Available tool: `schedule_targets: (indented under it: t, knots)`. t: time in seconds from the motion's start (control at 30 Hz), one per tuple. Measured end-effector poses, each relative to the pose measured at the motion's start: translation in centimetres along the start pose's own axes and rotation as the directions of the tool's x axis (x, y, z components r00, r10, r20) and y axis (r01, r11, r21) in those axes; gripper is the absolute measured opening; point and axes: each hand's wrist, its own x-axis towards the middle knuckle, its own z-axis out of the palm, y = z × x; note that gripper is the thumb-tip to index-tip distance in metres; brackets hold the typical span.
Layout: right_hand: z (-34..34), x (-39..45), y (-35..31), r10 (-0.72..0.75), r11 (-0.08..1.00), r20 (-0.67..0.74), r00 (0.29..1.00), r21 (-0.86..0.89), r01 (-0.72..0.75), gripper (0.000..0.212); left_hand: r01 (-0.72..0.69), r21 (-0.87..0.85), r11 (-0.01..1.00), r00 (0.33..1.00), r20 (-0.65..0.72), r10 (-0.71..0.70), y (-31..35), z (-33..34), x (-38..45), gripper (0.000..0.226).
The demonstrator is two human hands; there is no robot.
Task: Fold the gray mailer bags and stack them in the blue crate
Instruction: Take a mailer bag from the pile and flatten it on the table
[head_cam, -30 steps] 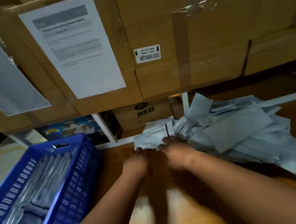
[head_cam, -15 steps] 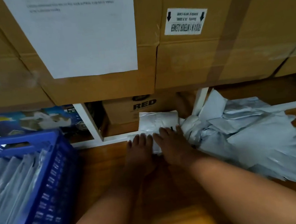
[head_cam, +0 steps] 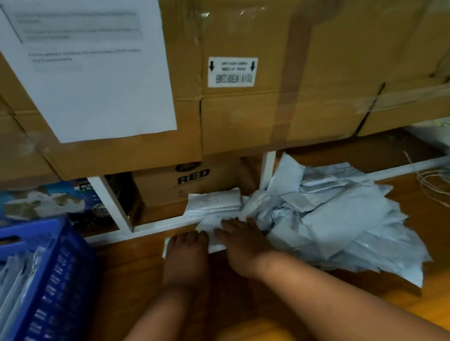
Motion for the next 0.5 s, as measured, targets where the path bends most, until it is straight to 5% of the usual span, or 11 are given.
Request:
schedule_targets:
  t: [0.2, 0.37, 0.5]
  knots:
    - [1.0, -7.8, 0.2, -0.06, 0.994, 0.004, 0.998, 0.096, 0.059, 0.064, -0.005, 0.032, 0.999, 1.0, -0.01, 0.005, 5.3, -1.4, -6.4, 0.05]
    - [4.7, -15.0, 1.2, -0.188, 0.981, 0.009, 0.982, 0.049, 0.187, 0.06, -0.086, 0.014, 0.996, 0.987, -0.134, 0.087, 9.7, 1.5, -11.6, 0.014]
    - [7.7, -20.1, 3.2, -0.229, 0.972, 0.024, 0.973, -0.047, 0.23, 0.066, -0.103, 0.088, 0.991, 0.986, -0.121, 0.113, 12.6, 3.3, -16.4, 0.025]
